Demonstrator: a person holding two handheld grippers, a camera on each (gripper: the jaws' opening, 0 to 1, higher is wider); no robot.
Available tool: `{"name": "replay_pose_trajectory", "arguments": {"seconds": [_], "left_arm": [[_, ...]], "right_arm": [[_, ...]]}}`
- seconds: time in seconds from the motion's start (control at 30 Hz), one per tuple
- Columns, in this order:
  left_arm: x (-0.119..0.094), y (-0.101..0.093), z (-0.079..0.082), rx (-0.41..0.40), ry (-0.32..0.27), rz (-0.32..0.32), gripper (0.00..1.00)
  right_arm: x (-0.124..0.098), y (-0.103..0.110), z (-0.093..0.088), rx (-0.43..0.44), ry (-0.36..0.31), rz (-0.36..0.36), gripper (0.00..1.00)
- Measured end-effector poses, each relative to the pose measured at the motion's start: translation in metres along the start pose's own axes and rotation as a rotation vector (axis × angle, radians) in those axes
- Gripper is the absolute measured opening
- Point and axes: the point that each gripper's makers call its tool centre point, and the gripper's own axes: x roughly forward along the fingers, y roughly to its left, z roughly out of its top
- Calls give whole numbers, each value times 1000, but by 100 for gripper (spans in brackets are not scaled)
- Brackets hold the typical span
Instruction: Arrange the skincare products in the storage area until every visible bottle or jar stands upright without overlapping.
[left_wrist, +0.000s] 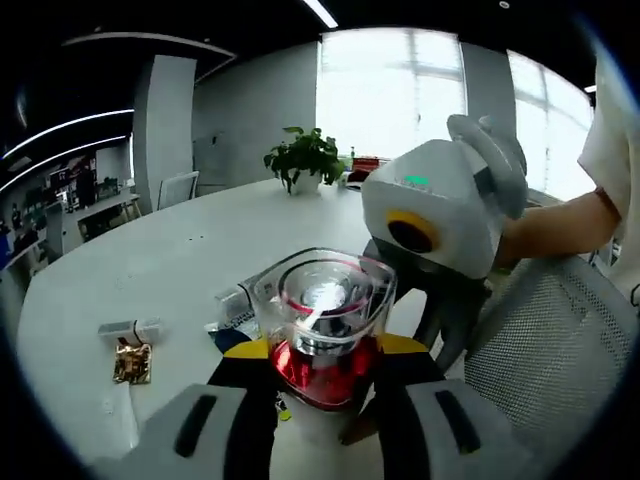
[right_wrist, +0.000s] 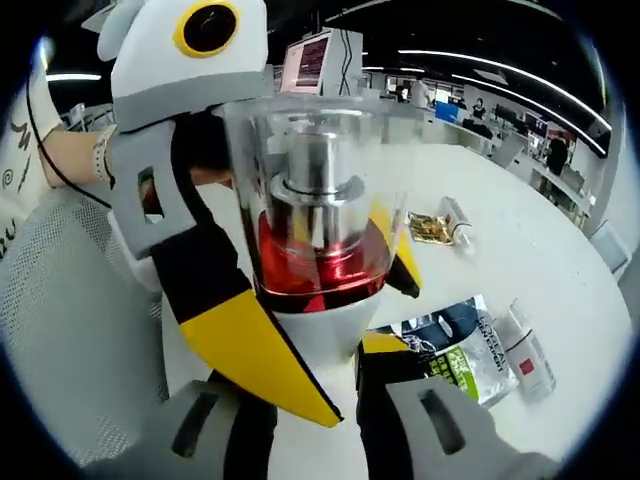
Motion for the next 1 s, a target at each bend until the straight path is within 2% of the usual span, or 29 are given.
{"name": "replay_pose_trajectory", "arguments": {"seconds": [0.2, 0.5, 0.53, 0.57, 0.67, 0.77, 0.83, 0.9, 1.0], "left_arm": [[1, -2, 1, 37, -12, -14, 32], [2, -5, 4, 57, -41, -26, 33], [3, -4, 12, 43, -86, -15, 36], [3, -5, 13, 38, -91, -25, 37], [3, -6, 14, 29, -89, -36, 37], [3, -3, 8, 36, -64, -35, 39], [1, -5, 8, 30, -60, -47, 39], [1, -7, 9, 32, -60, -56, 39], [0, -9, 8, 50, -44, -66, 39]], "right_arm": [[-1, -1, -2, -35, 14, -7, 29], [-2, -3, -7, 13, 38, -25, 29], [-2, -2, -6, 30, 33, -24, 29], [-1, 0, -5, 75, 28, -13, 29], [-3, 0, -5, 127, 11, 0, 29], [-5, 1, -10, 123, 44, -1, 28], [-9, 0, -13, 108, 63, -13, 31], [-15, -1, -12, 110, 67, -16, 35], [-24, 0, -11, 128, 60, -18, 33]]}}
